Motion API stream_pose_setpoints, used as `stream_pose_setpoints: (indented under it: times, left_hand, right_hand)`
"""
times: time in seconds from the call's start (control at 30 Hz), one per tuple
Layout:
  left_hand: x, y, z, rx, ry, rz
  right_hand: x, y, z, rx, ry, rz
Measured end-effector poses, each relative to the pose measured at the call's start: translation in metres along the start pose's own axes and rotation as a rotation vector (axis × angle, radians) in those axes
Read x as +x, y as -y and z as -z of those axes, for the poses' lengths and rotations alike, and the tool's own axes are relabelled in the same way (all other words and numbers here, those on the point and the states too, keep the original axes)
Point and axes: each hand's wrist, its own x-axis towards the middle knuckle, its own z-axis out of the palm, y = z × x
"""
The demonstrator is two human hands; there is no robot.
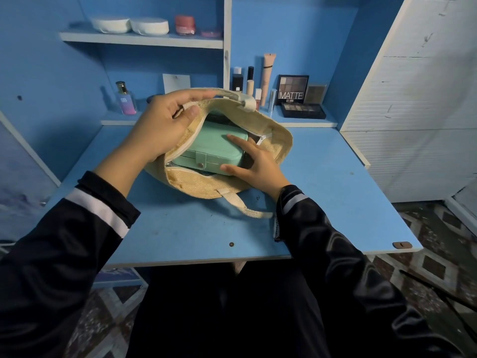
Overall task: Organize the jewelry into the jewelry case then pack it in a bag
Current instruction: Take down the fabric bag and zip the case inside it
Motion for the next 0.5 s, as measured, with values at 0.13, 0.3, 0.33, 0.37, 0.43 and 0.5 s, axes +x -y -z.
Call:
stream_pose_setpoints:
  times: [0.13,0.3,0.33,0.37,0.43,0.5]
  left_hand:
    - [0.001,0.001,-0.002,0.010,-0.006,-0.007]
    - [0.002,0.003,-0.003,0.007,0.000,-0.014]
    - [0.003,0.004,-0.003,0.007,0.008,-0.013]
    - [0.003,0.004,-0.003,0.005,0.018,-0.014]
    - [0.004,0.006,-0.003,-0.001,0.032,-0.028]
    - [0.005,0.010,-0.002,-0.005,0.046,-0.037]
  right_hand:
    - [-0.004,0.000,0.001,-0.024,-0.053,0.020]
    - [-0.006,0.002,0.002,-0.004,-0.132,-0.048]
    - [-0.006,0.001,0.002,0.006,-0.144,-0.072]
    - [-0.005,0.000,0.002,0.018,-0.155,-0.097]
    - [-0.004,-0.001,0.003,0.035,-0.162,-0.136]
    - [-0.003,0.000,0.003,0.020,-0.149,-0.149]
